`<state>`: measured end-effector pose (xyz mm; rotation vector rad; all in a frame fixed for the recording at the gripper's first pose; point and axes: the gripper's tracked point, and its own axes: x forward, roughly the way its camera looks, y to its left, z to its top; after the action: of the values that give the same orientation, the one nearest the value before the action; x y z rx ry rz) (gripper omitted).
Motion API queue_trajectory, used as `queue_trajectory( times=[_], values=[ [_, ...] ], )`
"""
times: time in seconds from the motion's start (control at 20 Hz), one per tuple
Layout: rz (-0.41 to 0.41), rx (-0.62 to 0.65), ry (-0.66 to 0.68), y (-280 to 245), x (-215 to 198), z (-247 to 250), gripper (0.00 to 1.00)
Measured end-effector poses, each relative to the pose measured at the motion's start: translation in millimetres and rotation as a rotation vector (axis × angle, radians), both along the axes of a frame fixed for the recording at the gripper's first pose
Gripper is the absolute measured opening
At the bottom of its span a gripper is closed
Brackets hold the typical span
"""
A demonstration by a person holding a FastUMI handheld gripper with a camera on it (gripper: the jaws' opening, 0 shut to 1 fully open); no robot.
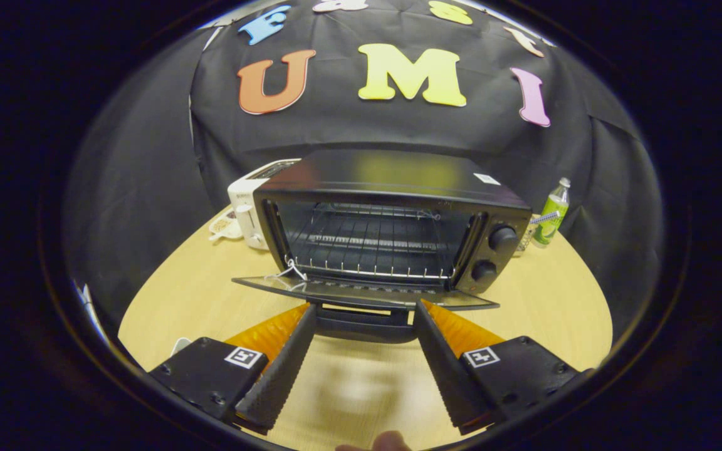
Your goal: Open the toaster oven, put the food inside, and close the toaster oven door.
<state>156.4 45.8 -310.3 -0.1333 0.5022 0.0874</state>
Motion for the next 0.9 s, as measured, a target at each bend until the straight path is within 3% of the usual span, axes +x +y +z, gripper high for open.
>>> queue_trajectory(
  times=[0.3,0.5,0.75,0.9],
  values=[
    [-0.003,0.023,0.141,-7.6,-21.9,-52.5,1.00],
    [0.036,0.024,0.137,-10.4,-31.3,-35.4,1.00],
    [0.186,0.186,0.216,0.9,-58.1,18.7,1.00],
    [0.335,0.271,0.325,24.5,-83.8,46.6,1.00]
  ],
)
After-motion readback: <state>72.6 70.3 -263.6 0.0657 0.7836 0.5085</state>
